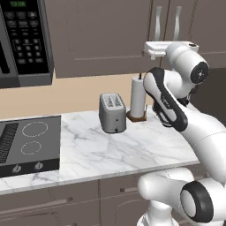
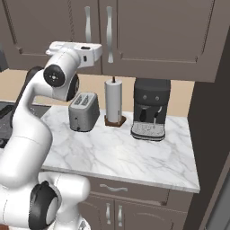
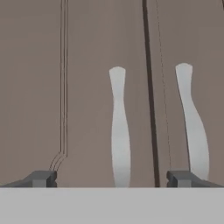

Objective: The dining table condiment station is running low on syrup bottle. Refill the condiment station by opening the cabinet and taking the syrup bottle from the cabinet and placing it on the dining table.

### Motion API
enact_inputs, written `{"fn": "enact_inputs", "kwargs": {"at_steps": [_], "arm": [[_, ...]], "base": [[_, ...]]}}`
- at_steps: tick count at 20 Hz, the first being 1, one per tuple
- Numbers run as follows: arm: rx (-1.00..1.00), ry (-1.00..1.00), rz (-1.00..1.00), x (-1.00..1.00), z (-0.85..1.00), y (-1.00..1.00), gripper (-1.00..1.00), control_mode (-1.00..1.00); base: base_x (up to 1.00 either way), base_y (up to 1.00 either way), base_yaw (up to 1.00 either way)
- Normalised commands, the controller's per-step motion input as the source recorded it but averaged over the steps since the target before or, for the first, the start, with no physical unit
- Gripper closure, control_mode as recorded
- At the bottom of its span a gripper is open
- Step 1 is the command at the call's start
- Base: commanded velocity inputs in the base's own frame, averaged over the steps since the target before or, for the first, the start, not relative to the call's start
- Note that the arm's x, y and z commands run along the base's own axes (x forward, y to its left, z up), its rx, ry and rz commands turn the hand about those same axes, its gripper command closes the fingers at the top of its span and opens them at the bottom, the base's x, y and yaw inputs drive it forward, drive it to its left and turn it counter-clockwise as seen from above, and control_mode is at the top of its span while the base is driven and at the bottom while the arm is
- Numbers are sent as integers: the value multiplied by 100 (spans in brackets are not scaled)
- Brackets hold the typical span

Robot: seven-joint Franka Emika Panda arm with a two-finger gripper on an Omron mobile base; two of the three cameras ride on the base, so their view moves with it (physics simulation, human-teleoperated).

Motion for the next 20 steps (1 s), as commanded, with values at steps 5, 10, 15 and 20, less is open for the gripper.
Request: {"fn": "enact_inputs", "kwargs": {"at_steps": [5,10,15,20], "arm": [[10,2,0,26,5,-2,-100,-100],[0,0,0,35,-2,0,-100,-100],[-1,-4,0,45,-1,0,-100,-100],[0,-3,5,40,-1,-14,-100,-100]], "base": [[0,0,0],[0,0,0],[0,0,0],[0,0,0]]}}
